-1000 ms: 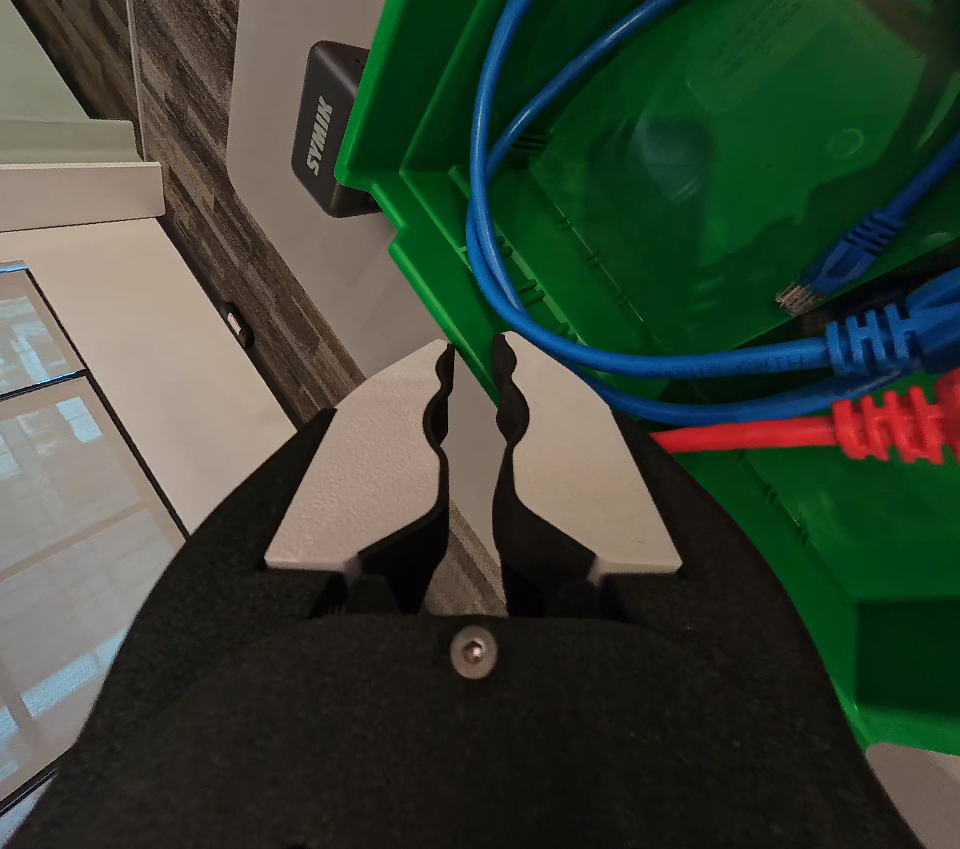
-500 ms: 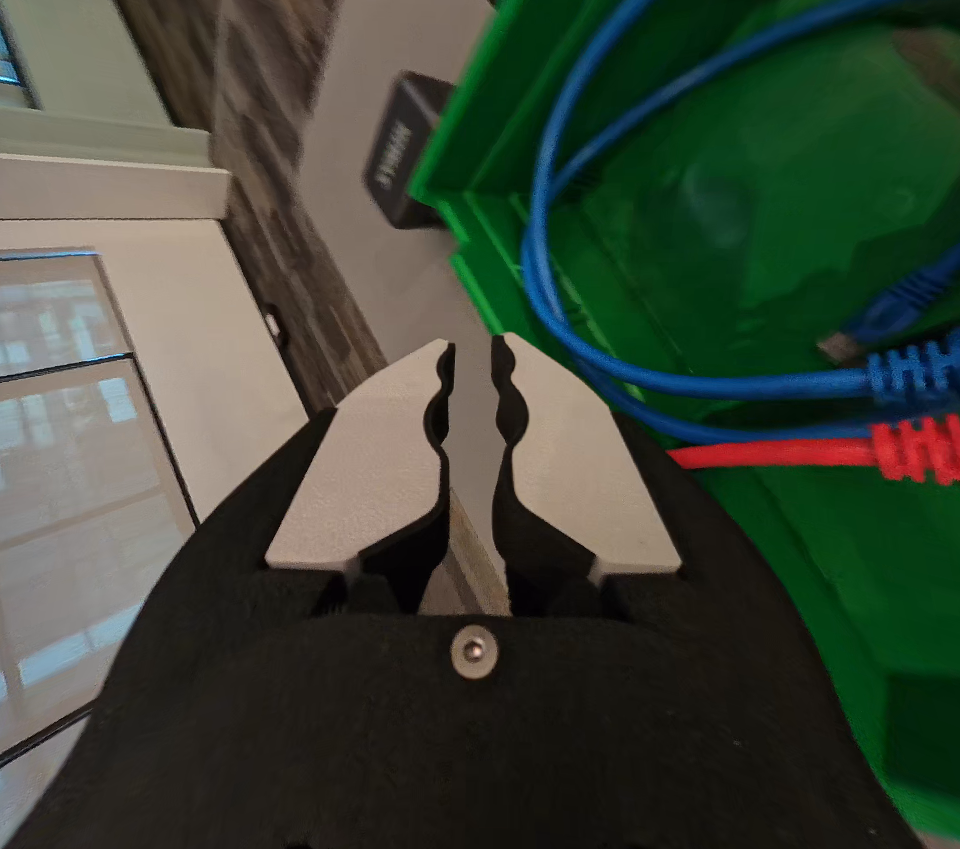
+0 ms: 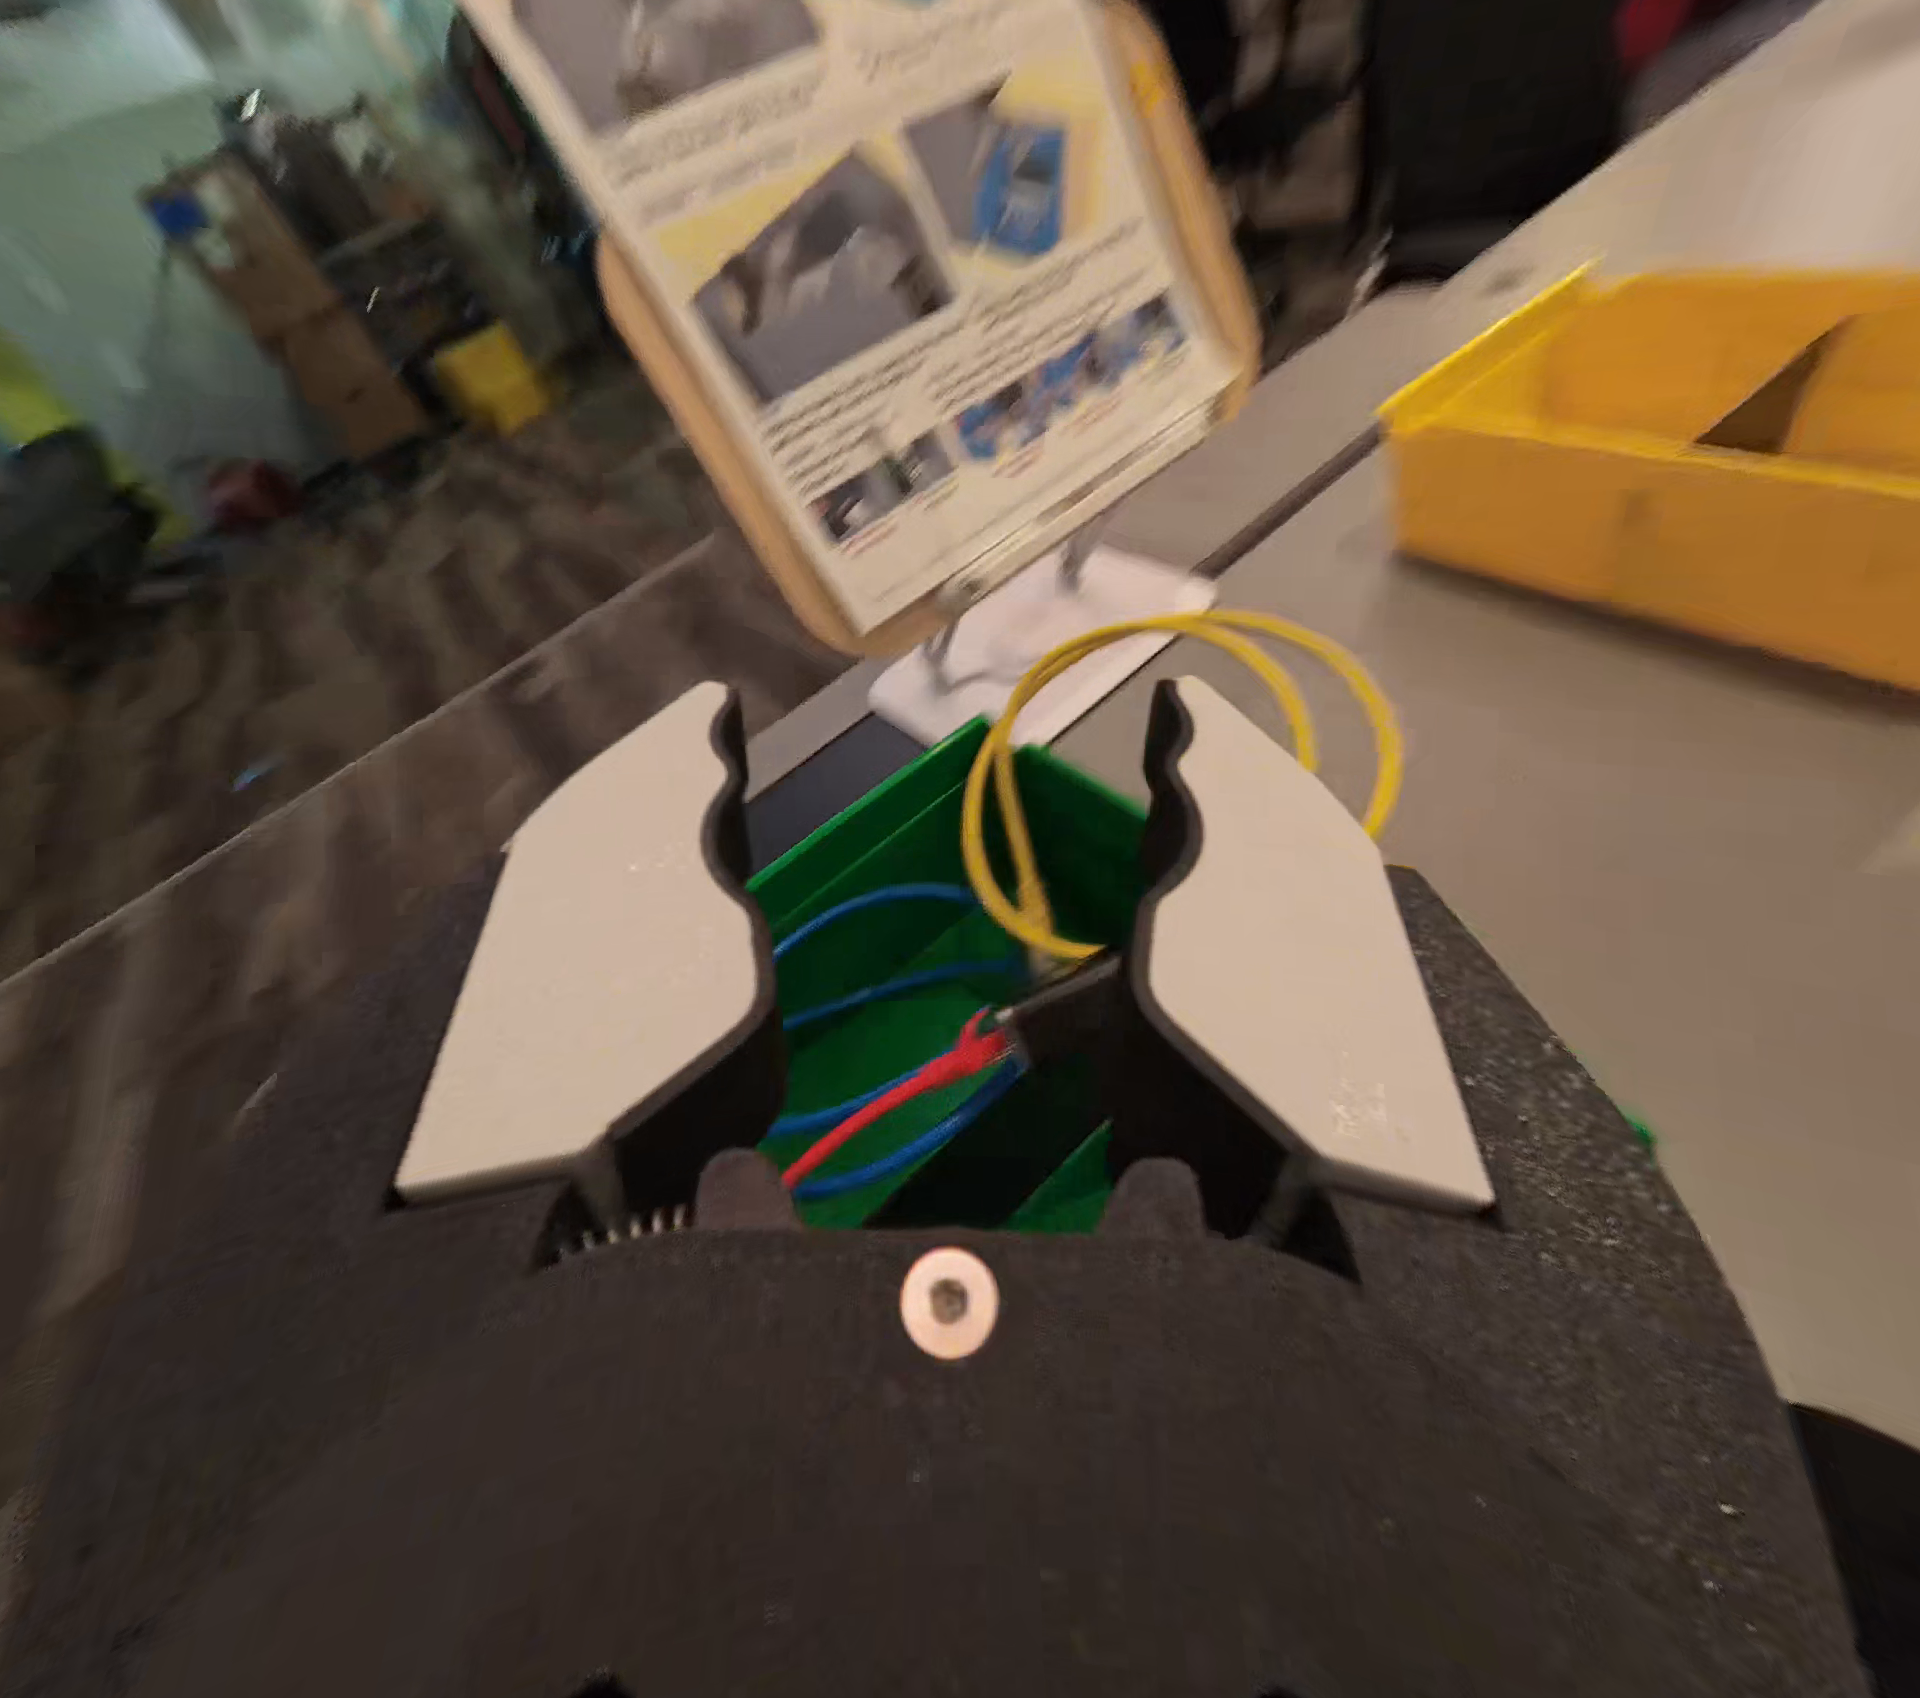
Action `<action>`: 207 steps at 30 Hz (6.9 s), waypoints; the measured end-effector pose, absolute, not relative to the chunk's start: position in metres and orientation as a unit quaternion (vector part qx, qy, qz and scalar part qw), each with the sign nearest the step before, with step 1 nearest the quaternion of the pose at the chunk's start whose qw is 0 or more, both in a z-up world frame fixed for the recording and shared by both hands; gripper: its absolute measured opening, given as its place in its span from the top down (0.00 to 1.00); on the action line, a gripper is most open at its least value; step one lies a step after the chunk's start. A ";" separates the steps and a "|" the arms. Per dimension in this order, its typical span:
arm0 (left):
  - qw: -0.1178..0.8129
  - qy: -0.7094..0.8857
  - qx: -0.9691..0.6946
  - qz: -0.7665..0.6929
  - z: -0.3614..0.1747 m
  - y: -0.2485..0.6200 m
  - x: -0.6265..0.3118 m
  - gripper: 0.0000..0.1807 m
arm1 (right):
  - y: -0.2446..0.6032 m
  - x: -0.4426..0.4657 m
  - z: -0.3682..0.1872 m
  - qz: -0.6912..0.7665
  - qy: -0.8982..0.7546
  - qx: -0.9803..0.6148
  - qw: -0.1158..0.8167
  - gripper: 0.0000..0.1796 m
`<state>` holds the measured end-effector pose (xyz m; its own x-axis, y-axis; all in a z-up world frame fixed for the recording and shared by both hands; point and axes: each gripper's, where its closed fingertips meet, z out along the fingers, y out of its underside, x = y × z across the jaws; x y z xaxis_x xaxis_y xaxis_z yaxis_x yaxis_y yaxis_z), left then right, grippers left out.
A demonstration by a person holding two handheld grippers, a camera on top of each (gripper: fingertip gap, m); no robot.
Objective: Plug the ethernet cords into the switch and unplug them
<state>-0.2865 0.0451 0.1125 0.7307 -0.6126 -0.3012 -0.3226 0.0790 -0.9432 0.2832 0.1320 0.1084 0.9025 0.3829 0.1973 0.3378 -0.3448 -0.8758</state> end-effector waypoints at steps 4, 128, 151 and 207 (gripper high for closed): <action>0.645 0.388 -0.655 -0.069 0.073 0.038 -0.278 0.53 | 0.094 0.260 0.191 -0.037 -0.212 -0.659 0.721 0.59; 0.581 0.685 -0.415 0.143 0.046 0.055 -0.062 0.85 | -0.007 -0.060 0.091 -0.151 -0.672 -0.417 0.593 0.82; 0.609 0.683 -0.376 0.145 0.059 0.042 -0.047 0.86 | 0.010 -0.057 0.079 -0.196 -0.680 -0.400 0.582 0.90; 0.545 0.690 -0.474 0.047 0.032 0.045 -0.020 0.85 | 0.013 -0.034 0.063 -0.103 -0.692 -0.455 0.551 0.92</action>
<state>-0.0197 0.0449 0.0324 0.0425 -0.6033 -0.7964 -0.7048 0.5469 -0.4519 -0.0335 0.0128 0.0629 0.0216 0.5151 0.8569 0.7430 0.5652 -0.3584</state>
